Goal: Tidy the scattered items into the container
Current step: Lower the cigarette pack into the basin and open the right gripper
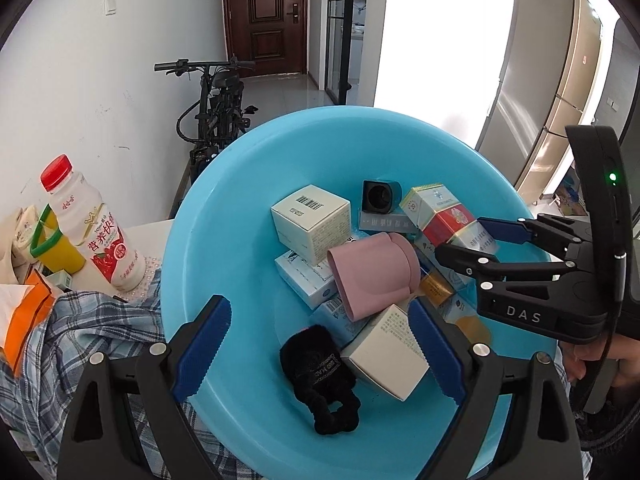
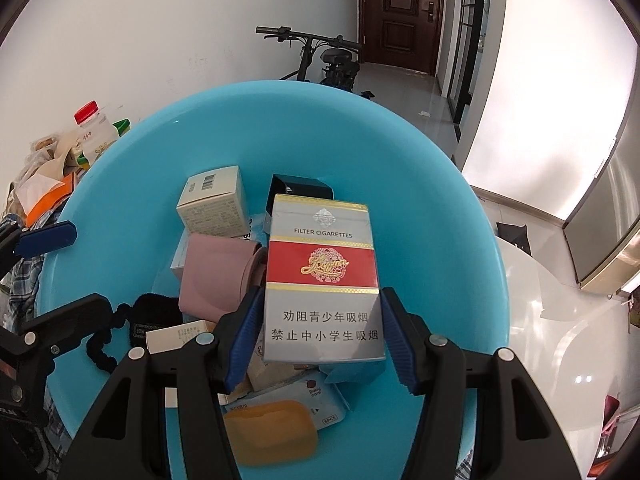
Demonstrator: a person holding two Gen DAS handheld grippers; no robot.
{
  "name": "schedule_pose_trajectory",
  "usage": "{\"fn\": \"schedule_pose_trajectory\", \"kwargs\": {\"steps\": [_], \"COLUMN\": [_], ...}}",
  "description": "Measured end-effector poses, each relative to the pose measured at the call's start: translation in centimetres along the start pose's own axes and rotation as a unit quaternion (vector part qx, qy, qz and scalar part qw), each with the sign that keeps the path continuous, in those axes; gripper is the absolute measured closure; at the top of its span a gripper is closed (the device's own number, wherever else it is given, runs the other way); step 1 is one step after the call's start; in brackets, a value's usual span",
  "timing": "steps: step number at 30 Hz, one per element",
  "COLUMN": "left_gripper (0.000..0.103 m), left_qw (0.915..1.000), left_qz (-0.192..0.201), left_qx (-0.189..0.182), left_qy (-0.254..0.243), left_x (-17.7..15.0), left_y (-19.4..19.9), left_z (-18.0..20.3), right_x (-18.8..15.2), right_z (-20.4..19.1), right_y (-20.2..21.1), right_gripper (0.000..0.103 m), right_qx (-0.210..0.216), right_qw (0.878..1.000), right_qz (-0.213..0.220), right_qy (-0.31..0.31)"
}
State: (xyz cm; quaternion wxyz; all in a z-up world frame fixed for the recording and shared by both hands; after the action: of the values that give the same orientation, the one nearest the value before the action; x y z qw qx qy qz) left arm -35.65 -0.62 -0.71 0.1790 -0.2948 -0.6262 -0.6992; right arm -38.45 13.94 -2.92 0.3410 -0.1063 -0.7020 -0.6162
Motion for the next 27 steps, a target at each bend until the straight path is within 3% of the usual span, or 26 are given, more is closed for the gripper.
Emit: {"fn": "schedule_pose_trajectory", "kwargs": {"steps": [11, 27], "left_gripper": [0.011, 0.011], "left_qw": [0.9999, 0.9997], "left_qz": [0.003, 0.025], "left_qx": [0.003, 0.001], "left_qy": [0.01, 0.003], "left_x": [-0.6, -3.6], "left_y": [1.6, 9.0], "left_z": [-0.5, 1.0], "right_x": [-0.1, -3.6], "right_z": [-1.2, -4.3], "right_y": [1.7, 12.0], "right_gripper": [0.042, 0.041], "right_qx": [-0.01, 0.015], "right_qw": [1.0, 0.998], "right_qz": [0.01, 0.062], "right_qy": [0.009, 0.03]}}
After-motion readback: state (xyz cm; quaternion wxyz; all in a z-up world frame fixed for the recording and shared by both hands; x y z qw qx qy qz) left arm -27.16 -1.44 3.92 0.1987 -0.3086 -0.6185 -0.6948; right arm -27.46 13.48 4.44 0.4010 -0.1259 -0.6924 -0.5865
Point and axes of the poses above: each gripper's, at about its wrist camera, not at the fingertips, and y roughly against the way its jaws point, z to its right, x to its top, the point moved 8 cm from there along -y, roughly the way its jaws point, and after that the axes turned 1 degree about -x, right-handed, at the moved point
